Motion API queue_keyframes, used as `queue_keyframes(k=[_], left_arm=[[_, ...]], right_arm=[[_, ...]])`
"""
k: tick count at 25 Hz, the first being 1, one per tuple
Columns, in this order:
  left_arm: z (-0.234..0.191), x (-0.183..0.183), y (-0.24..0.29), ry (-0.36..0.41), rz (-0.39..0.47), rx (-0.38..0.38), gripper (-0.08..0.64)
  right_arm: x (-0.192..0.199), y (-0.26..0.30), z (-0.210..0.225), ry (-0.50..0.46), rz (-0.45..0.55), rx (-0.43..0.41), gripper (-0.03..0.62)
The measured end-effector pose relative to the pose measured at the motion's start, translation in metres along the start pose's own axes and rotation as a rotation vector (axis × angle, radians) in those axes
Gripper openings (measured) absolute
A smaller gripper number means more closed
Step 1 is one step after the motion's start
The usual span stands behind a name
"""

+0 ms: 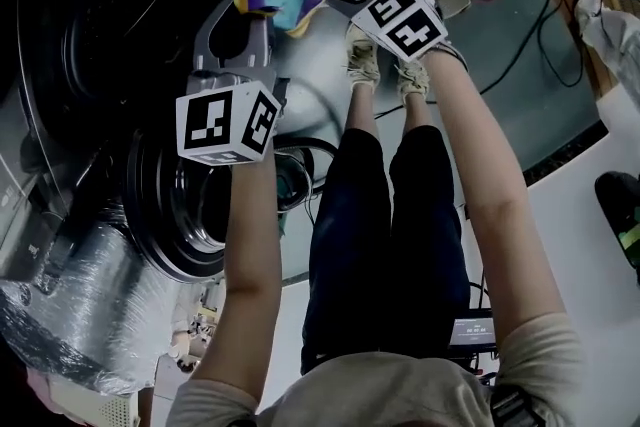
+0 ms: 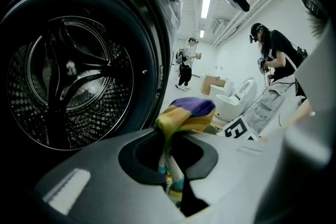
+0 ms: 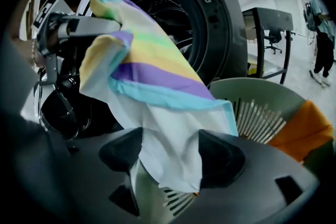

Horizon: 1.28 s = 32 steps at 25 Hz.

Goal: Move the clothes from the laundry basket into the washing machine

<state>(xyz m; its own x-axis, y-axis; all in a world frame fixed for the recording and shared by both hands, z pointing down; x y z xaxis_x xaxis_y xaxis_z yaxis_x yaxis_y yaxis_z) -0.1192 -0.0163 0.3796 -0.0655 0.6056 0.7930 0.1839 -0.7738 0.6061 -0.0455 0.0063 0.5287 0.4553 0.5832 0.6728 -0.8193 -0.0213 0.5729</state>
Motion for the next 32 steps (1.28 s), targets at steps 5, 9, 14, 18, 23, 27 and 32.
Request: queue_keyframes(k=[5, 9, 14, 18, 23, 27, 32], left_arm=[[-0.013, 0.006, -0.003, 0.002, 0.009, -0.019, 0.034], [-0.018, 0.02, -0.003, 0.045, -0.014, -0.045, 0.037], [-0.001, 0.047, 0.006, 0.133, -0.097, 0.0, 0.039], [0.029, 0.066, 0.018, 0.115, -0.151, 0.119, 0.235], [0.054, 0.081, 0.035, 0.138, -0.163, 0.148, 0.304], [0.038, 0.075, 0.049, 0.007, -0.099, 0.028, 0.299], [0.029, 0.081, 0.05, -0.108, -0.066, -0.051, 0.143]], right_arm=[[0.004, 0.019, 0.011, 0.118, 0.028, -0.014, 0.225], [-0.007, 0.003, 0.011, 0.206, 0.089, 0.004, 0.027], [-0.051, -0.042, 0.0, 0.273, 0.279, -0.044, 0.026], [-0.081, -0.058, -0.012, 0.252, 0.314, -0.059, 0.026], [-0.106, -0.06, -0.034, 0.162, 0.282, -0.088, 0.026], [-0.112, -0.052, -0.056, 0.137, 0.262, -0.147, 0.026], [-0.104, -0.045, -0.058, 0.13, 0.296, -0.152, 0.026]])
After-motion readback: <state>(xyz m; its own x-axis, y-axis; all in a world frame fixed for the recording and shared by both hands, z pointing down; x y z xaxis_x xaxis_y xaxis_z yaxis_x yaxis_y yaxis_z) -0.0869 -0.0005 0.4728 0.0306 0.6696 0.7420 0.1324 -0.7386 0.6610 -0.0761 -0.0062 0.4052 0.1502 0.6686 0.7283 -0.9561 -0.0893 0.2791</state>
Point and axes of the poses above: the fingertips, and each gripper's own axes: y forward along the fingers, z to its right, x out of its underside, the point moved 1 cm from there along -y, backward along the fingers, and after that the axes turned 11 degrees about -x, right-handed, at the moved point
